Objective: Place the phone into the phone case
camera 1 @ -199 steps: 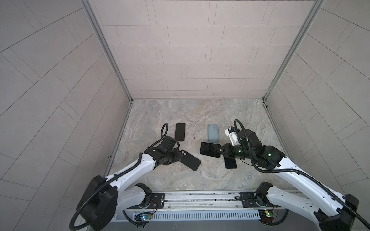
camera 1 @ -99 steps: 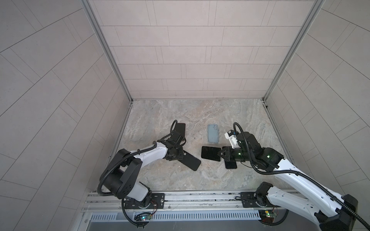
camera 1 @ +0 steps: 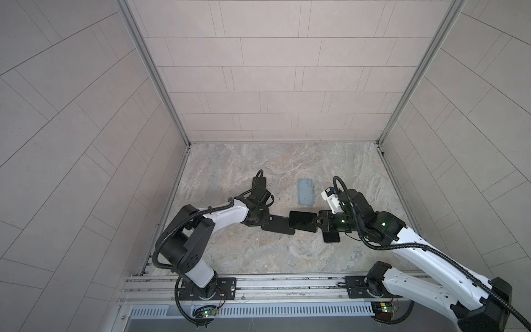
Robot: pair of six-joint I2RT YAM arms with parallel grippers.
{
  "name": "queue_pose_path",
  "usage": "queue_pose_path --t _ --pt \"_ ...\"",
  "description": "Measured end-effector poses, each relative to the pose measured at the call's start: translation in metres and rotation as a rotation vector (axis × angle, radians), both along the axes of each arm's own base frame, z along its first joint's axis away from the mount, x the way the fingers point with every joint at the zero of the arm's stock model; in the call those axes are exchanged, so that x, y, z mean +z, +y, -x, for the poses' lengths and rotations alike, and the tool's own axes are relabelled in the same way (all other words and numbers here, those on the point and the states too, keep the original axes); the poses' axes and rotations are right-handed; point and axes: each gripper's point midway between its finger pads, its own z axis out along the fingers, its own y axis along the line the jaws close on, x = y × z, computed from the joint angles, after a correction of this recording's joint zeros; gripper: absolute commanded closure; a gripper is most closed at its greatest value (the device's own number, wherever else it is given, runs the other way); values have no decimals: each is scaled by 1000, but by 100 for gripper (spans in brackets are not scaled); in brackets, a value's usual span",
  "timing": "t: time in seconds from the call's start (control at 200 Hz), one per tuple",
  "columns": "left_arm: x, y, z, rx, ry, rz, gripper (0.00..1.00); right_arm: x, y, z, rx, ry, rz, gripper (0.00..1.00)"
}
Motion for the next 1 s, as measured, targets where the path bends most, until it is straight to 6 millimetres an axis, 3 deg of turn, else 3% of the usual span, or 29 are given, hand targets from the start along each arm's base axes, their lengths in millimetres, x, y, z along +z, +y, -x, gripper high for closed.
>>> queue_pose_path --t 0.27,0.605,0.711,0.831,1.001 --pt "1 -10 10 -6 8 29 91 -21 9 6 11 83 -40 100" --pt "7 -18 14 -47 3 51 91 -26 25 -4 27 207 -155 100" --pt "16 -18 13 -64 -12 49 83 -26 22 -13 6 229 -187 100" --pt "30 -19 11 -98 -42 55 60 -30 19 -23 -9 258 -209 100" --pt "48 -23 10 -104 -75 101 58 -41 24 -27 7 304 -219 100"
